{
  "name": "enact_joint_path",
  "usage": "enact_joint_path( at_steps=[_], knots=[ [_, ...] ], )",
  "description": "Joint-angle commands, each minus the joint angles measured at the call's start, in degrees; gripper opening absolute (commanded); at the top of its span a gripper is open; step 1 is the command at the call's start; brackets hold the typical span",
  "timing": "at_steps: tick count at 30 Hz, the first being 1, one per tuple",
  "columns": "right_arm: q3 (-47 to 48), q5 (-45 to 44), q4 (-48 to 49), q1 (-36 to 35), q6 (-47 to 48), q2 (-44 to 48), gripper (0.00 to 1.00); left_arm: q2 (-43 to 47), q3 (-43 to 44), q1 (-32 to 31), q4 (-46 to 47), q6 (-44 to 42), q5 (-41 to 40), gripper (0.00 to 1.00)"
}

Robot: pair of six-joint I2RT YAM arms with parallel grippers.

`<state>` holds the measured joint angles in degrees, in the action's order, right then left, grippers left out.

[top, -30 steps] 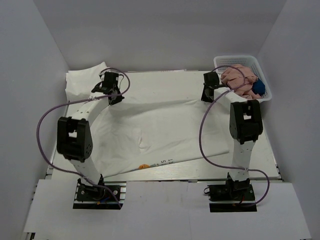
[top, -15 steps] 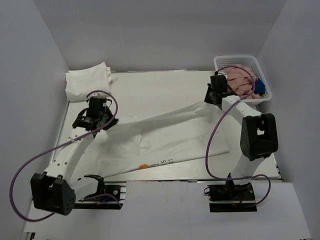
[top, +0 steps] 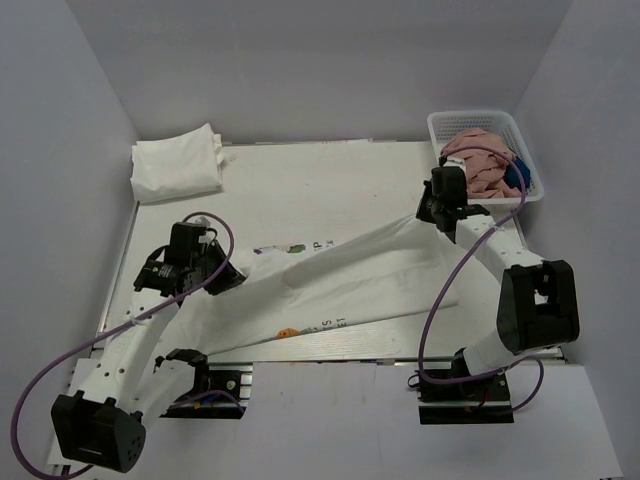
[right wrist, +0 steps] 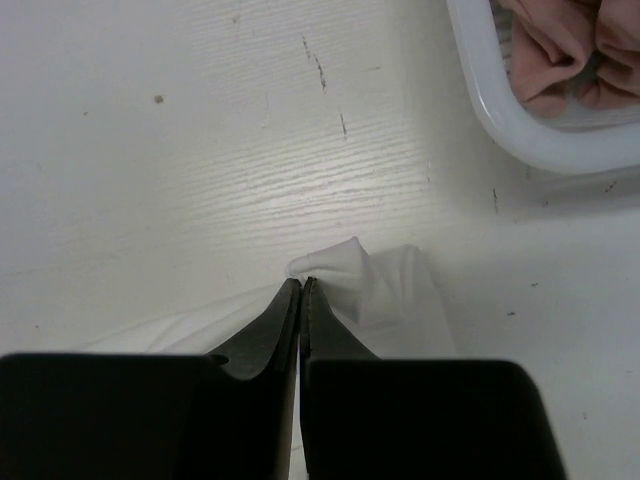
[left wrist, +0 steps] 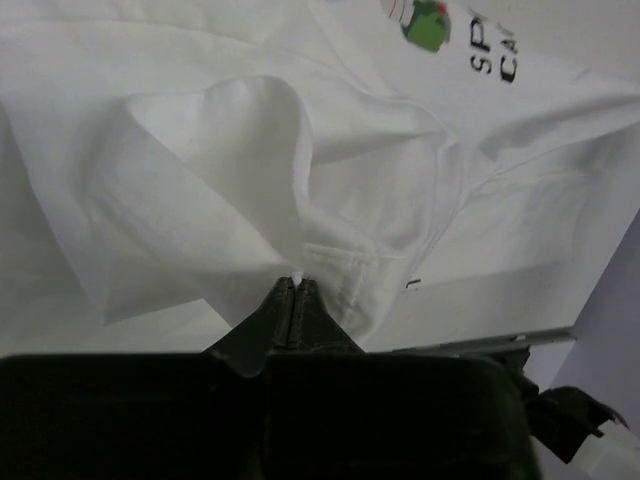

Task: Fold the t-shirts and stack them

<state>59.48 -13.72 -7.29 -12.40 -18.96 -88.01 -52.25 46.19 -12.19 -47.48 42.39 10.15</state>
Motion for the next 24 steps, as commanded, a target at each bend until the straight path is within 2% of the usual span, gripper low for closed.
enact_joint_path(
  at_steps=[1, 3, 4, 5, 6, 7, 8, 9, 10, 13, 14, 16, 19, 23, 24],
  knots=[
    [-2.3, 0.2, 2.2, 0.2, 0.3, 2.7, 0.00, 2.1, -2.3, -0.1, -4.3, -1.5, 5.8, 0.00],
    [-4.4, -1.2, 1.2, 0.3, -1.2, 3.0, 0.00, 2.8, -5.2, -0.1, -4.9, -2.9, 7.8, 0.00],
    [-5.0, -2.0, 0.1, 0.3, -3.4, 3.3, 0.02, 2.8, -6.5, -0.1, -4.9, -2.9, 11.3, 0.00],
    [-5.7, -2.7, 0.1, 0.3, -4.6, 3.4, 0.11, 2.8, -7.8, -0.1, -4.2, -3.6, 12.9, 0.00],
    [-8.4, -3.8, -1.0, 0.3, -5.6, 4.2, 0.19, 2.8, -8.8, -0.1, -4.2, -3.6, 14.1, 0.05],
    [-9.5, -7.3, -1.9, 0.4, -8.4, 4.8, 0.40, 2.8, -10.8, -0.1, -4.7, -4.8, 15.9, 0.33],
    [-11.0, -8.8, -3.4, 0.4, -10.8, 5.0, 0.50, 3.3, -11.3, -0.1, -5.4, -5.4, 16.0, 0.51],
    [-12.1, -11.6, -5.3, 0.5, -12.9, 5.9, 0.52, 3.8, -11.3, -0.1, -6.9, -6.1, 16.9, 0.69],
    [-12.5, -14.0, -7.5, 0.6, -14.2, 6.5, 0.59, 3.8, -11.3, -0.1, -7.8, -7.4, 17.4, 0.99],
    [-12.8, -18.3, -11.9, 0.7, -17.3, 10.8, 0.79, 4.4, -7.5, -0.1, -10.3, -8.6, 16.9, 1.00],
    [-12.8, -18.1, -12.0, 0.8, -17.5, 11.8, 0.90, 4.4, -6.7, -0.1, -10.9, -9.2, 14.8, 1.00],
    [-12.9, -17.0, -11.3, 0.6, -16.2, 16.2, 0.90, 4.4, -5.3, -0.1, -9.1, -9.2, 13.0, 1.00],
    [-14.0, -8.0, -6.9, 0.4, -9.8, 19.9, 0.90, 2.4, -5.3, -0.1, -4.6, -9.2, 11.9, 1.00],
    [-14.4, 3.0, 0.3, 0.0, -3.9, 20.8, 0.90, -1.2, -3.2, -0.1, -2.3, -7.9, 4.0, 1.00],
    [-14.4, 8.6, 0.7, -0.2, -3.3, 20.2, 0.90, -2.0, -2.1, -0.1, -2.3, -7.0, 2.1, 1.00]
  ],
)
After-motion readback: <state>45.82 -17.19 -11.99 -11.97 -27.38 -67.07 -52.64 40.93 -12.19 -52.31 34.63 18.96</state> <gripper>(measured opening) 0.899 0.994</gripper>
